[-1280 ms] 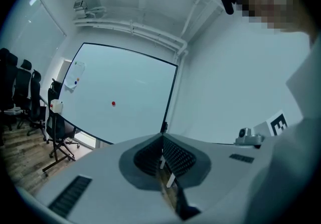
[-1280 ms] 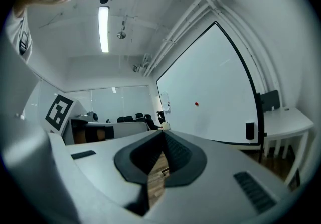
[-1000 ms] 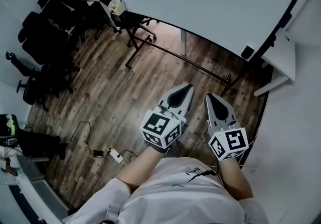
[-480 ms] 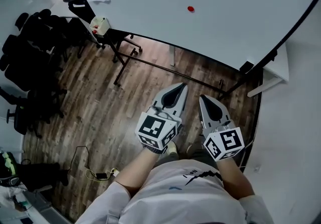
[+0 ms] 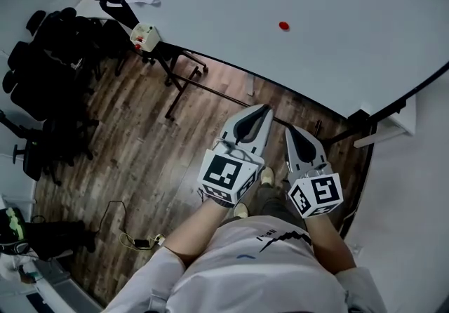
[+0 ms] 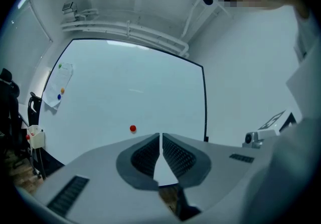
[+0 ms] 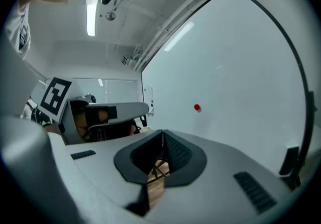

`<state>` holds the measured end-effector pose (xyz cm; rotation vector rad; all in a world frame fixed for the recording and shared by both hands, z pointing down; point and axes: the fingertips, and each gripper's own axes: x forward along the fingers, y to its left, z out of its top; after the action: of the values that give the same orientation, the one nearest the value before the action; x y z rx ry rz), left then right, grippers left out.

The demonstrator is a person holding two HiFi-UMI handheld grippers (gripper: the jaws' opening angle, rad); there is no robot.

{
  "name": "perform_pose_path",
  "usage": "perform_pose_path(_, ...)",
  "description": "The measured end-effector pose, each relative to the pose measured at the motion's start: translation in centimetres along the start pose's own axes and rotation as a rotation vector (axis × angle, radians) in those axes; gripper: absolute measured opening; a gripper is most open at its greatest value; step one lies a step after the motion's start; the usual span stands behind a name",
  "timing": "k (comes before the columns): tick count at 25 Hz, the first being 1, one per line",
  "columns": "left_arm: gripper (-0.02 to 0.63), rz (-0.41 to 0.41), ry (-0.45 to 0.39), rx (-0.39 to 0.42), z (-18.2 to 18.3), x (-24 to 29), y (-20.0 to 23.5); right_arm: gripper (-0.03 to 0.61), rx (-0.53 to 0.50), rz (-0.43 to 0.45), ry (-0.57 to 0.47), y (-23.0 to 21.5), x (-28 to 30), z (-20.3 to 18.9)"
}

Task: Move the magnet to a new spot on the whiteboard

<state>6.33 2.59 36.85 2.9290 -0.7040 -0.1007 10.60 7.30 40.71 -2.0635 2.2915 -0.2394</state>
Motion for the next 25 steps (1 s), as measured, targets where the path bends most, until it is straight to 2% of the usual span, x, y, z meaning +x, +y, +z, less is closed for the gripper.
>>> perform_pose_path(5,0.014,0.048,0.006,0.02,0.3,5.6,2.6,0.015,0.014,0.044,0.005,-3.9,3.6,-0.1)
perform_pose_path(12,0.014,0.133,0.024,0.032,-0.1,13.3,6.2,0.015,-0.054,0.14,-0.034,-8.1,7.7,3.3)
perform_pose_path(21,0.015,0.188,0.045,0.043,-1.1,19.0,8.9,0.015,-0.044,0.199,-0.035,-11.1,11.7,4.4)
perform_pose_path(22,0.024,0.187,0.045,0.048,-1.2,19.5,9.3,0.014,-0.042,0.194,-0.038,-11.4,12.0,4.6)
perform_pose_path(24,0.097,0.179,0.039,0.066,-1.0,20.6,9.9,0.015,-0.038,0.184,-0.045,-11.8,12.6,4.9)
perform_pose_path(25,0.114,0.177,0.036,0.075,-1.0,20.9,10.1,0.015,-0.038,0.182,-0.045,-11.8,12.7,5.0)
